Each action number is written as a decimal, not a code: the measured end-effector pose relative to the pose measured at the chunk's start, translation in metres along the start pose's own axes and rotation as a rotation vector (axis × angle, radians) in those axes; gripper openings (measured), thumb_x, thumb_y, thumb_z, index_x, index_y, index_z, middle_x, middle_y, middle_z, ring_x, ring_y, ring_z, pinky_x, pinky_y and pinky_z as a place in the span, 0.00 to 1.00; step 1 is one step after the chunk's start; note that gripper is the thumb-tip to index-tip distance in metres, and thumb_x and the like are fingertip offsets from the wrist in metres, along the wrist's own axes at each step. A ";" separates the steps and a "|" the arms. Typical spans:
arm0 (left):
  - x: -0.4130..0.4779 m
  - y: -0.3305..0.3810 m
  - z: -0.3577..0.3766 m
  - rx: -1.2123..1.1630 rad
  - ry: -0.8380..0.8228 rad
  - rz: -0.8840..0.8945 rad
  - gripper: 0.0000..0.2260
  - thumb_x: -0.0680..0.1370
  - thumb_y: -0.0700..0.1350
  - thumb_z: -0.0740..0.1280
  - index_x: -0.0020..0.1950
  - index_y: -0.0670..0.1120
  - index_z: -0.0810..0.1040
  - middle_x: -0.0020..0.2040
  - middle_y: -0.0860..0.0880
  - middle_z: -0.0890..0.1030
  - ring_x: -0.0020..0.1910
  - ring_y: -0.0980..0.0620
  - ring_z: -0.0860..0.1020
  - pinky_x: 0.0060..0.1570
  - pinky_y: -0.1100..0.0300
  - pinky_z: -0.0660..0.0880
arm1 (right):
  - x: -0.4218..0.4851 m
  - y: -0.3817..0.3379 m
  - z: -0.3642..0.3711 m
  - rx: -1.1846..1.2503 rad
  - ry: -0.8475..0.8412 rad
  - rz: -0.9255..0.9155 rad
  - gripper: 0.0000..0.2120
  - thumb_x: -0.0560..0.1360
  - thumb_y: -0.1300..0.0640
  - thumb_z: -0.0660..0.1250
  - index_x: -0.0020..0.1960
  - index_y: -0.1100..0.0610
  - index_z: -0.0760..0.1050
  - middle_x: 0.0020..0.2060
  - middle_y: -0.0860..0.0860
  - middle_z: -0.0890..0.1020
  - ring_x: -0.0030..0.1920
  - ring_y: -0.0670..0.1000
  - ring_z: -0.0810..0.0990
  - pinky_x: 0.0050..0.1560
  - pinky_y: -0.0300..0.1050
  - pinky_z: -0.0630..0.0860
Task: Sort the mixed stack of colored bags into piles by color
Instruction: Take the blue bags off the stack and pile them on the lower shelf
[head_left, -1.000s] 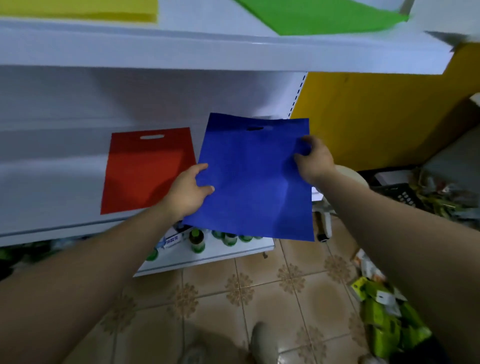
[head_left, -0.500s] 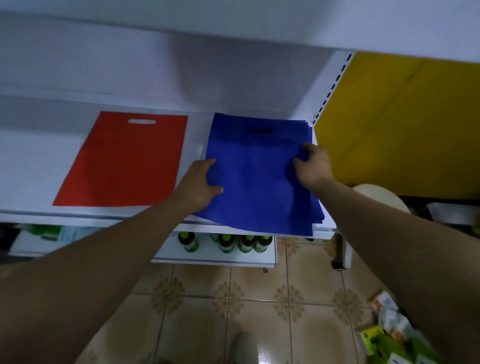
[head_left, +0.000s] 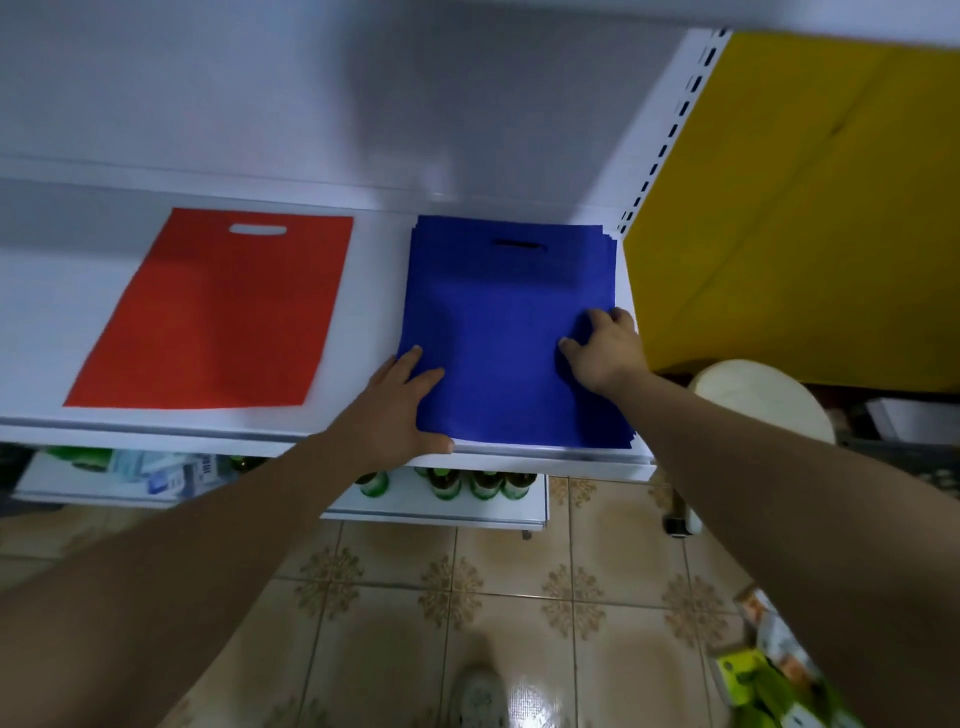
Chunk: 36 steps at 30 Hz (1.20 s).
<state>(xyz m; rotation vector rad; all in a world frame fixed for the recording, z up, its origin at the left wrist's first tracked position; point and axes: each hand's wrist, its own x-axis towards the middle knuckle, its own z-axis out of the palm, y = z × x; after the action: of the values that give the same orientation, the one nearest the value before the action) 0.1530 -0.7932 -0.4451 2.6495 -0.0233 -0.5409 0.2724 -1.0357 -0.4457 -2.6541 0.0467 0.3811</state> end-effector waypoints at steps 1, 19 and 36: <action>0.000 0.000 0.000 0.002 0.007 -0.002 0.42 0.71 0.61 0.70 0.78 0.51 0.51 0.78 0.50 0.42 0.77 0.48 0.43 0.75 0.51 0.49 | -0.002 0.000 0.000 -0.011 -0.025 -0.010 0.30 0.79 0.45 0.61 0.75 0.55 0.58 0.76 0.56 0.53 0.73 0.60 0.60 0.71 0.50 0.61; -0.126 0.025 -0.087 -0.040 0.086 0.085 0.36 0.75 0.55 0.68 0.77 0.48 0.55 0.78 0.45 0.52 0.77 0.49 0.52 0.73 0.57 0.51 | -0.162 -0.087 -0.084 -0.143 0.056 -0.109 0.34 0.79 0.42 0.59 0.78 0.58 0.53 0.75 0.57 0.59 0.71 0.59 0.65 0.64 0.49 0.68; -0.430 -0.034 -0.258 0.072 0.453 0.181 0.30 0.76 0.51 0.68 0.75 0.46 0.62 0.75 0.47 0.62 0.73 0.50 0.61 0.67 0.63 0.57 | -0.425 -0.351 -0.159 -0.184 0.329 -0.490 0.31 0.78 0.45 0.62 0.75 0.59 0.60 0.72 0.57 0.66 0.71 0.57 0.66 0.66 0.46 0.64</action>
<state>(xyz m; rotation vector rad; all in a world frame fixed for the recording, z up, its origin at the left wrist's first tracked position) -0.1490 -0.6133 -0.0866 2.7408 -0.1467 0.1257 -0.0616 -0.8052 -0.0400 -2.7560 -0.5484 -0.2219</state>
